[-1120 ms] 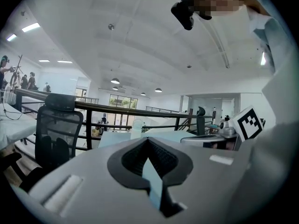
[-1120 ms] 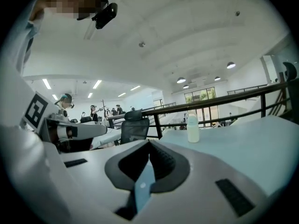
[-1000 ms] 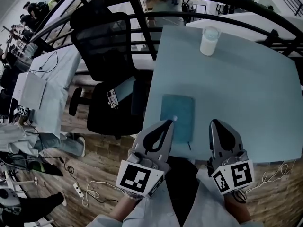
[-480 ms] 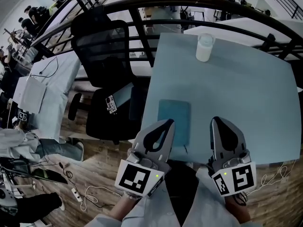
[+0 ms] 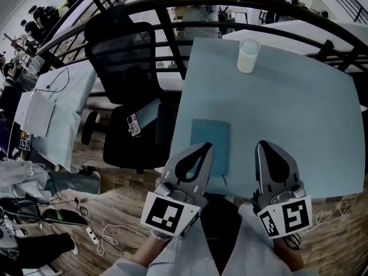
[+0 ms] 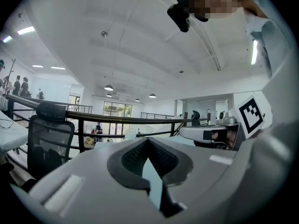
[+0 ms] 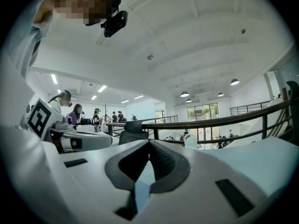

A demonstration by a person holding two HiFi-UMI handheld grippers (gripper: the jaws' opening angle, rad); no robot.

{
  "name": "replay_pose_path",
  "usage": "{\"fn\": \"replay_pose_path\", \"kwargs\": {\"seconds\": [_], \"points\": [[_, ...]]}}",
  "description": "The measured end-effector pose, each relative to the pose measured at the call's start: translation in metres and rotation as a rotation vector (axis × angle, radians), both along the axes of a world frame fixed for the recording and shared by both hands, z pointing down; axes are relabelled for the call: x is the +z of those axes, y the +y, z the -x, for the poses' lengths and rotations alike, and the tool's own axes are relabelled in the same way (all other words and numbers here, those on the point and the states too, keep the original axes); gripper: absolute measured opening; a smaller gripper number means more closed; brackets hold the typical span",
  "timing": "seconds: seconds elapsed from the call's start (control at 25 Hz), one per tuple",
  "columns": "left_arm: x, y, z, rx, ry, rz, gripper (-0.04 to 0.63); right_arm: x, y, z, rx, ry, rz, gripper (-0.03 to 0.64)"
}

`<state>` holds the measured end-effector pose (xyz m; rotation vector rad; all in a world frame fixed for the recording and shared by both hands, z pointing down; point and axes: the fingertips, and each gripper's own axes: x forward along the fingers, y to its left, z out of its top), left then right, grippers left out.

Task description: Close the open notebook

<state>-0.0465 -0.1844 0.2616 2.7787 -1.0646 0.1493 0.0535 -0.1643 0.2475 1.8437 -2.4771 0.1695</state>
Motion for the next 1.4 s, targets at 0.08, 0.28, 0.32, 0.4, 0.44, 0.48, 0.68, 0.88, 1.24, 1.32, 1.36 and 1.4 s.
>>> {"fn": "replay_pose_path", "kwargs": {"seconds": [0.08,0.28,0.32,0.4,0.44,0.48,0.68,0.88,1.24,1.32,1.36,1.4], "points": [[-0.001,0.001,-0.002,0.004,0.001,0.002,0.003,-0.001,0.001,-0.001,0.0,0.005,0.0,0.002],[-0.001,0.005,-0.005,0.013,0.003,0.028,0.003,-0.001,0.003,-0.002,0.002,0.007,0.006,0.002],[-0.001,0.005,-0.005,0.014,0.003,0.03,0.003,-0.001,0.003,-0.002,0.001,0.008,0.008,0.002],[0.0,0.004,-0.005,0.013,0.003,0.031,0.003,0.0,0.001,-0.001,-0.003,0.007,0.012,0.002],[0.0,0.004,-0.005,0.012,0.002,0.032,0.003,0.001,0.001,0.0,-0.006,0.007,0.014,0.002],[0.0,0.004,-0.005,0.012,0.002,0.032,0.003,0.001,0.001,0.0,-0.008,0.006,0.015,0.002],[0.0,0.005,-0.004,0.01,0.001,0.03,0.003,0.003,0.002,0.002,-0.015,0.022,0.025,0.002],[-0.001,0.004,-0.003,0.009,0.002,0.019,0.003,0.006,0.001,0.003,-0.014,0.027,0.035,0.002],[-0.001,0.008,-0.004,0.016,0.004,0.025,0.003,0.009,0.004,0.004,-0.016,0.037,0.042,0.002],[-0.001,0.008,-0.003,0.018,0.002,0.003,0.003,0.009,0.005,0.004,-0.018,0.037,0.043,0.002],[-0.001,0.008,-0.002,0.02,0.0,-0.016,0.003,0.008,0.006,0.005,-0.018,0.037,0.042,0.002],[-0.002,0.008,-0.002,0.02,-0.001,-0.028,0.003,0.008,0.006,0.005,-0.019,0.037,0.042,0.002]]}}
